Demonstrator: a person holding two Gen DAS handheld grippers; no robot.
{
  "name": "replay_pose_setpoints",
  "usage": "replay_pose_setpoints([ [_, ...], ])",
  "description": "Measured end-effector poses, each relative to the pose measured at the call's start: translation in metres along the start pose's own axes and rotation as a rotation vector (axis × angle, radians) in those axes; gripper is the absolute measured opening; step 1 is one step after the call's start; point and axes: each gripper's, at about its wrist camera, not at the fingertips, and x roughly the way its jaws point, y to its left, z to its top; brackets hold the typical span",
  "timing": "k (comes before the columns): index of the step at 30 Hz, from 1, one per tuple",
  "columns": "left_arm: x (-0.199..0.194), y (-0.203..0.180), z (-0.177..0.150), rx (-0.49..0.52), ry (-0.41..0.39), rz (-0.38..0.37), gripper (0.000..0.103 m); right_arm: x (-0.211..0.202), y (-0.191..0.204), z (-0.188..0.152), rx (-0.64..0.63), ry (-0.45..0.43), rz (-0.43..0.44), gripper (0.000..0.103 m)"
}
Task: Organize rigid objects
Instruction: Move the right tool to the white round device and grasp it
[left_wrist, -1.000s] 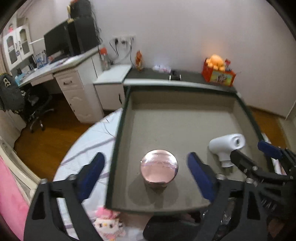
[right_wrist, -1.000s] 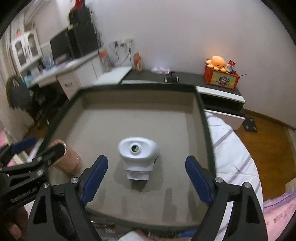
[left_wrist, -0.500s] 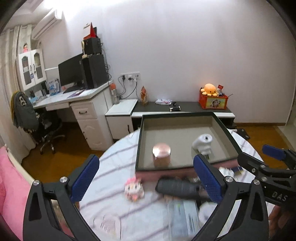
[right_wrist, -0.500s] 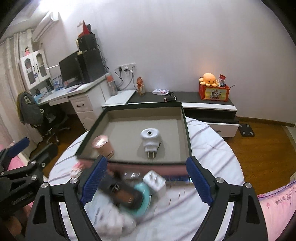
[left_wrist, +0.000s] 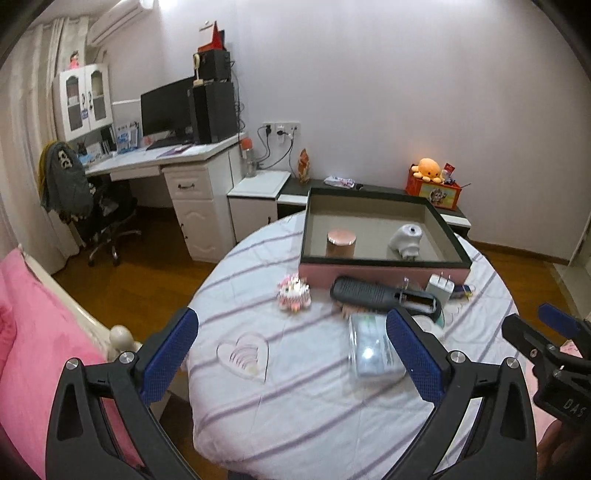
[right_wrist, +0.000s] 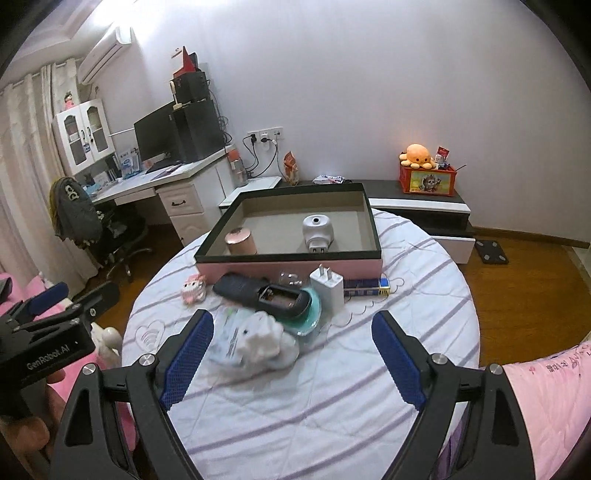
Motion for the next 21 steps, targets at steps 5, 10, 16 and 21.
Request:
replay_pose_setpoints([
  [5,-0.008,0.004,-0.009,-0.008,0.005,0.0,0.103,-0.01,0.009,-0.004,-0.025,-0.009,0.008,0.089],
  [10,-0.012,0.007,-0.011,-0.014,0.003,-0.001,0.103,-0.011,0.017,-0.005,-0.04,-0.006,0.009,0.089],
  [16,-0.009,0.008,-0.012,-0.021,0.017,-0.01,0.103,-0.008,0.018,-0.007,-0.041,0.005,0.006,0.089],
  [21,0.001,0.009,-0.015,-0.022,0.045,-0.011,0.103,0.001,0.016,-0.01,-0.042,0.027,-0.001,0.089],
])
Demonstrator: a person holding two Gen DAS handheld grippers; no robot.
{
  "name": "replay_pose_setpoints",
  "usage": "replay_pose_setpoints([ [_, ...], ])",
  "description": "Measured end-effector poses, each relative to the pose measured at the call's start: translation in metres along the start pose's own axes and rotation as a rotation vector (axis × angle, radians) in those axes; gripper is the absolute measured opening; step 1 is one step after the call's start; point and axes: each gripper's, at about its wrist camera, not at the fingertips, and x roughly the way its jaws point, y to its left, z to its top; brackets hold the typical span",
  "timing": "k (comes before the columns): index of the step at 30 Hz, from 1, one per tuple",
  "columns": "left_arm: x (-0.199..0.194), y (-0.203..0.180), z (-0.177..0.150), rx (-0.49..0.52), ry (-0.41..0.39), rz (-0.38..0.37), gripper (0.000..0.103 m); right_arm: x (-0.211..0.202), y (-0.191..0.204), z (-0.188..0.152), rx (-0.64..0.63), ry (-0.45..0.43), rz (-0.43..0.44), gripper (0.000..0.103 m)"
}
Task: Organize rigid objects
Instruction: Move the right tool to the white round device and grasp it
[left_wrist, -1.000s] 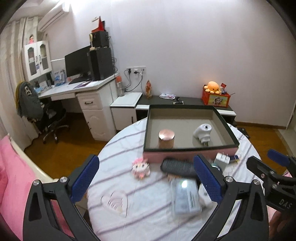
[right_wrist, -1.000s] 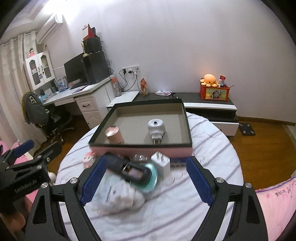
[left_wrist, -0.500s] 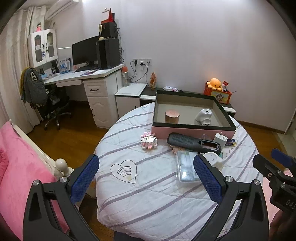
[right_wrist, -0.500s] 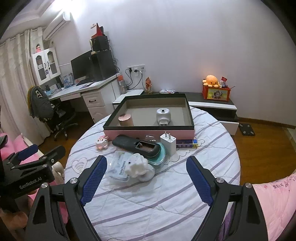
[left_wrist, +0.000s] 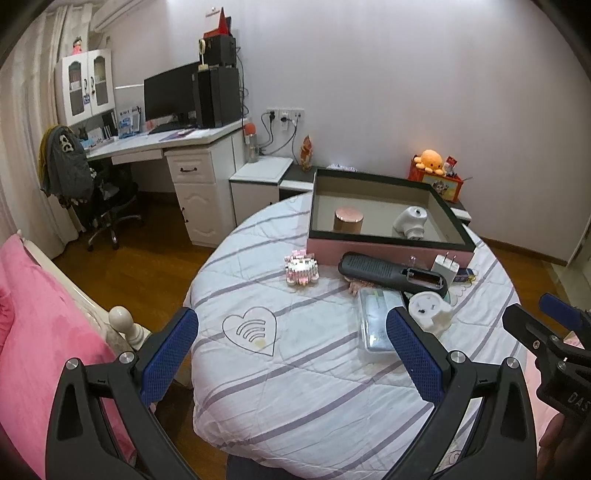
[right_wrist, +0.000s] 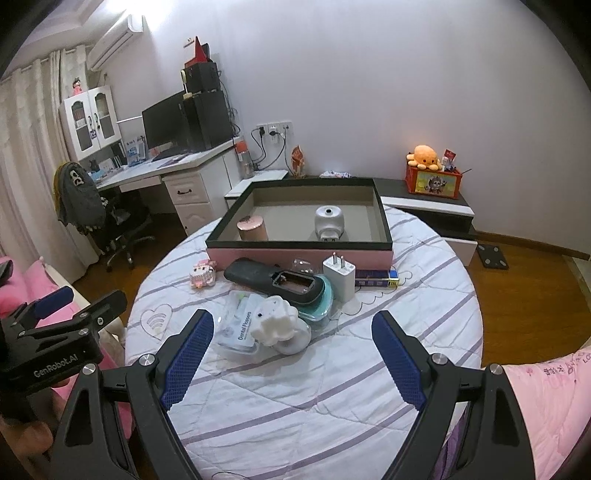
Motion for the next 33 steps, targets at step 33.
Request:
replay_pose_setpoints([
  [33,0.096,-0.018,-0.013,0.031,0.179,-0.025,0.103,0.129,-0.005,-0.022,-0.017,0.176,0.071,0.054],
])
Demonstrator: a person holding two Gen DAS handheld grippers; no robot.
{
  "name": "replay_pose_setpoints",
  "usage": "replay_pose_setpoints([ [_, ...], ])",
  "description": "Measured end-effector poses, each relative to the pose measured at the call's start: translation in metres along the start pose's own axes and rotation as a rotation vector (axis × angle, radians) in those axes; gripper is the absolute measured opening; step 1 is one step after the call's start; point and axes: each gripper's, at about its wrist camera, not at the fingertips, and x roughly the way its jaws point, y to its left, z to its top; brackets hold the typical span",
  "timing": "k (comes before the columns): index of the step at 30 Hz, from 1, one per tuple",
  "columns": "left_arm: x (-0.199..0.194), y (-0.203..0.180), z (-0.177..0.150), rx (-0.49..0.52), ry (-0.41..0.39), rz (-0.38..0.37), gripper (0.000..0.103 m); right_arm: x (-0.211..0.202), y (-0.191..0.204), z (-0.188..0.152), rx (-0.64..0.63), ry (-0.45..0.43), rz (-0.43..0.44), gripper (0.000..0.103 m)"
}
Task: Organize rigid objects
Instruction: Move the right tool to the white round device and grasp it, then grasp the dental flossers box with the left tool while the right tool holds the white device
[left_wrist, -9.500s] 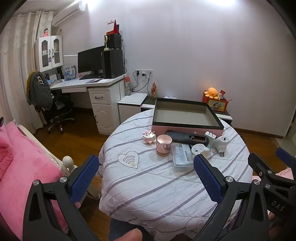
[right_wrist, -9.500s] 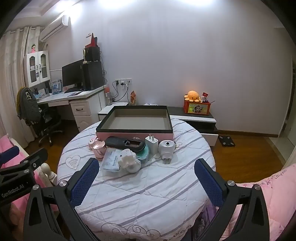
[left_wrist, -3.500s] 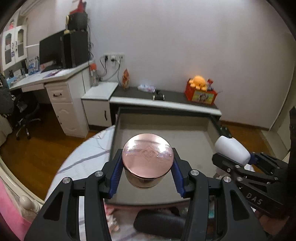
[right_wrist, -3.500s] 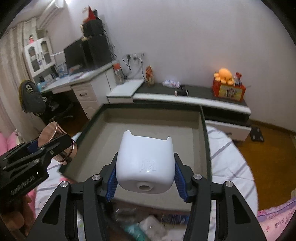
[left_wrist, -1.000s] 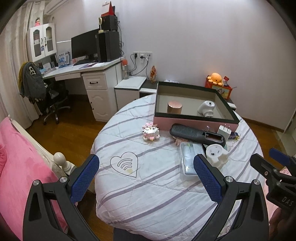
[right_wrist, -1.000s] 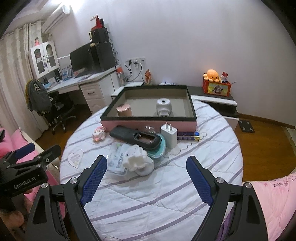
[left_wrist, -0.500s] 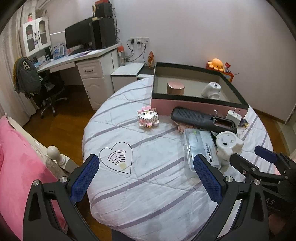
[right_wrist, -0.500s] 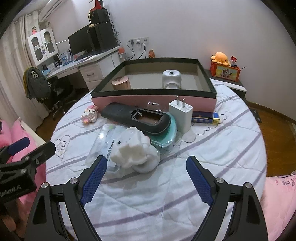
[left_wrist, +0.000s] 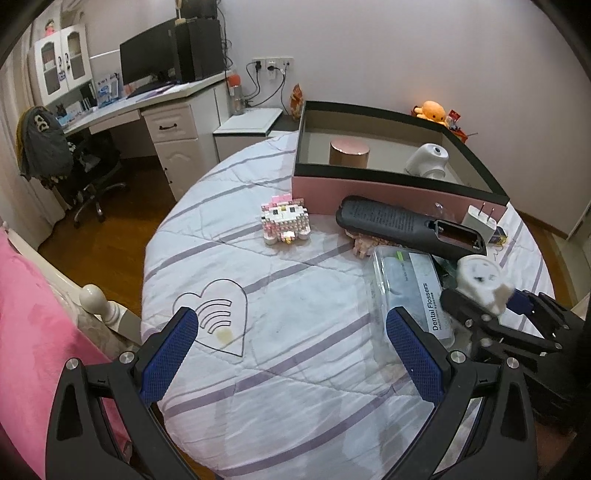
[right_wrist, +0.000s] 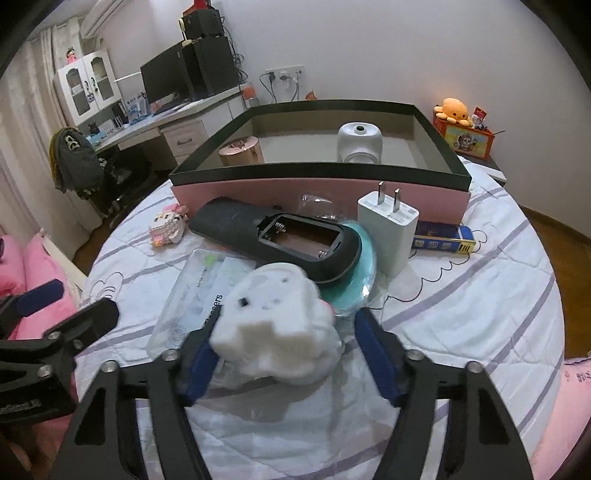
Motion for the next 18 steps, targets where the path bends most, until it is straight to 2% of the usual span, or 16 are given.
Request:
replay_pose_setpoints([
  [11,0.003,-0.031,-0.001,0.052,0.0,-0.055,0.103,-0.019,-0.019,-0.004,0.012,-0.013,-0.027,0.054],
  [18,0.028,-0.061,0.003,0.094,0.04,-0.069,0.103,-0.026,-0.046,-0.008,0.053,-0.016,-0.056,0.054],
])
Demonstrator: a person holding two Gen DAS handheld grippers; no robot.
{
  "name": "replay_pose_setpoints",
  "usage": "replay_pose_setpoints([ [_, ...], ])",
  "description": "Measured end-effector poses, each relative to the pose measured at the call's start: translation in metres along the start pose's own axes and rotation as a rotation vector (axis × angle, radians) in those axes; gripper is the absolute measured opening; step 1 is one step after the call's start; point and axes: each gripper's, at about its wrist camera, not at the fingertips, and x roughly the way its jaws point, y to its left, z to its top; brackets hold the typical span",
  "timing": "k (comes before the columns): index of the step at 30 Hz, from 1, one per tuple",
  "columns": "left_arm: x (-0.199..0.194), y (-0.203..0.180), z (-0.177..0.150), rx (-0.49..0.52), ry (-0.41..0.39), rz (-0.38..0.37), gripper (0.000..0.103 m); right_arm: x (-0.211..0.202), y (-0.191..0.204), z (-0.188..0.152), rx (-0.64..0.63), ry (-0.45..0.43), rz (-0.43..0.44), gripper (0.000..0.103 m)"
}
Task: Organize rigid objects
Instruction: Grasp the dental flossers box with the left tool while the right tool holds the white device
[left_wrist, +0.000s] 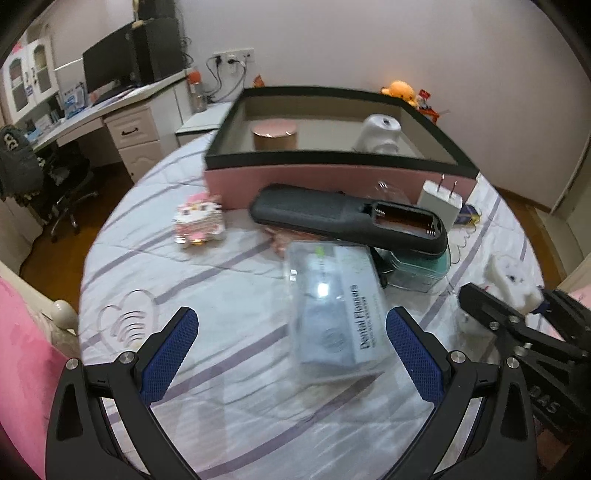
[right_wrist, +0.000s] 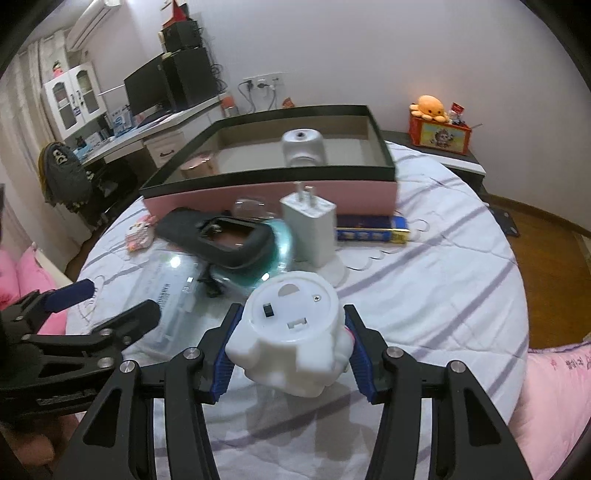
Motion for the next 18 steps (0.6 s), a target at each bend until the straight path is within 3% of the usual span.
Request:
replay_pose_setpoints([
  [7,0.043,-0.015,-0.003,0.013,0.052,0.002,0.1,-0.001,-0.012,0.001,0.013,-0.003,-0.023,0.054],
  [8,0.041,-0.013,-0.002,0.0,0.042,-0.004,0.095,-0.001,-0.013,0.001,0.014,-0.004,-0.022,0.054],
  [10,0.038,-0.008,0.0,-0.011,0.024,-0.034,0.07,-0.002,-0.014,0.001,0.016,-0.004,-0.02,0.054],
  [11,0.036,-0.006,0.0,-0.01,0.019,-0.041,0.064,-0.002,-0.014,0.001,0.016,-0.004,-0.019,0.054],
  [18,0.024,0.017,-0.004,-0.05,0.014,-0.097,0.064,-0.004,-0.004,0.003,-0.001,-0.004,0.016,0.054],
])
